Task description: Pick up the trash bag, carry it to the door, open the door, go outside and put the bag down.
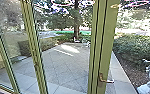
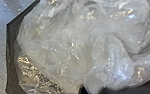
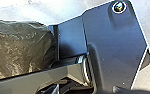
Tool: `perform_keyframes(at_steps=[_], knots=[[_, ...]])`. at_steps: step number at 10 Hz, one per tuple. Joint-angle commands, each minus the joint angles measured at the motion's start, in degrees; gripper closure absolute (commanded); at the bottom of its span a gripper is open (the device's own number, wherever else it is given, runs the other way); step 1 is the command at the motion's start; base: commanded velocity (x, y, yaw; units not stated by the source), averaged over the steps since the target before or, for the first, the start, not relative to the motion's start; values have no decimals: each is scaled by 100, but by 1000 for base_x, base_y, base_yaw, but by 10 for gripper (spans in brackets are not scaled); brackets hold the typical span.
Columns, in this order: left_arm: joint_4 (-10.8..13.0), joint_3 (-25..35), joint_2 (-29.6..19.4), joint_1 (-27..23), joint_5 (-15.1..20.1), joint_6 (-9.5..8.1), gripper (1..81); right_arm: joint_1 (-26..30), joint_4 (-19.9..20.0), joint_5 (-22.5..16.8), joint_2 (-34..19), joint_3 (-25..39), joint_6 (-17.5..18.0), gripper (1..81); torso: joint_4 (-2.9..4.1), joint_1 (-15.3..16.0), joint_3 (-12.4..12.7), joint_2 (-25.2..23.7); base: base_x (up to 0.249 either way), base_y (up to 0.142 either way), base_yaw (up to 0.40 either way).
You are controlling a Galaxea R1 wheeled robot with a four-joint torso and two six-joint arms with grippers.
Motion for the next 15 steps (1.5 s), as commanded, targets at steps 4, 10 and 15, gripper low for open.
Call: perform_keyframes(at_steps=[4, 10, 15], knots=[[-46, 24, -188, -357, 891, 7, 811, 224, 14, -269, -683, 1289, -2, 10, 0, 0, 0, 0, 0, 0, 0], [-63, 622, -549, -331, 891, -28, 811, 136, -3, -155, -1708, 2734, 7, 10, 0, 0, 0, 0, 0, 0, 0], [-10, 586, -400, -331, 882, -19, 811, 101, -21, 153, -2871, 4295, 7, 10, 0, 0, 0, 0, 0, 0, 0]])
